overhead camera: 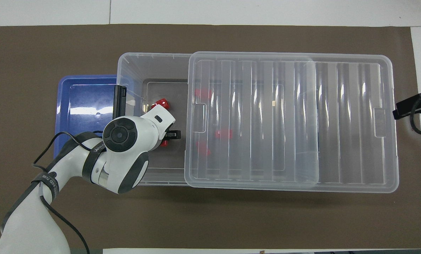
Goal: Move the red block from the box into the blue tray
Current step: 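Grasp the red block nearest the tray with the left gripper, then carry the red block over the blue tray with the left gripper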
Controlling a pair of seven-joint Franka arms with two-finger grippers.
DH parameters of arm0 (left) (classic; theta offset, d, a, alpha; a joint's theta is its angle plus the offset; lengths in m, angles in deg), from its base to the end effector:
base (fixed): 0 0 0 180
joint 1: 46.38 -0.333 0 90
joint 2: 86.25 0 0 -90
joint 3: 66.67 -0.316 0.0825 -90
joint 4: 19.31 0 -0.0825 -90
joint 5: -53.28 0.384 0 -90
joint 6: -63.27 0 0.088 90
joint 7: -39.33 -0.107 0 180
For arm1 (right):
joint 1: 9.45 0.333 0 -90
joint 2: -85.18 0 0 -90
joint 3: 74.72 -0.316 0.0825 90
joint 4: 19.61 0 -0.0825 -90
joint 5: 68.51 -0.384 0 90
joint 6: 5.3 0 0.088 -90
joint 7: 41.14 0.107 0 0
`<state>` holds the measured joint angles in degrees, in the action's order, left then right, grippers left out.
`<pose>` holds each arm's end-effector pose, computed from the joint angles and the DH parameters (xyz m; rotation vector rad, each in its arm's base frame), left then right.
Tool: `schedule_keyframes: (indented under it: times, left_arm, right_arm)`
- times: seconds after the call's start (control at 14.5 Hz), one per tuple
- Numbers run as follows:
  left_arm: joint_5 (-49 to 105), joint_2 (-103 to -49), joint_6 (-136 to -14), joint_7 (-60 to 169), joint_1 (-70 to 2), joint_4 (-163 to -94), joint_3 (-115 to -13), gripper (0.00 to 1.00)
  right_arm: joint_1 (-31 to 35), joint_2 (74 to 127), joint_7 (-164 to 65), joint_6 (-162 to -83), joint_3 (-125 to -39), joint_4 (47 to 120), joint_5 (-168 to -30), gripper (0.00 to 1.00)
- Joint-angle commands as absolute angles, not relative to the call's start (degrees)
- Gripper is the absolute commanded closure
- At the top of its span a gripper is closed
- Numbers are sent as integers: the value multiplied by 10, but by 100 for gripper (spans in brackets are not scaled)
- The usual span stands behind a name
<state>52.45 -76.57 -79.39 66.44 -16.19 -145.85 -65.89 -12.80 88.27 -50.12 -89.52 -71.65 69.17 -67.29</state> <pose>0.4795 -0.2876 0.3140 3.0723 -0.0861 0.1424 0.5552 -0.0641 0.5963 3.1276 0.0686 -0.2122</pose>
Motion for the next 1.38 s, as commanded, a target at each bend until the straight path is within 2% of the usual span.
schedule_keyframes:
  times: [0.0,0.28,0.55,1.31]
  left_arm:
    - [529,-772,-801,716,-144,-1467,-668,100]
    - [529,-782,-787,720,-147,-1465,-670,100]
    - [530,-829,-720,718,-160,-1457,-674,100]
    - [530,-925,-524,705,-196,-1366,-676,100]
  right_arm:
    - [-130,880,-492,-886,-718,688,-675,0]
    - [-130,880,-492,-885,-717,689,-675,0]
    - [-130,880,-492,-886,-716,689,-675,0]
    - [-131,877,-495,-893,-710,690,-674,0]
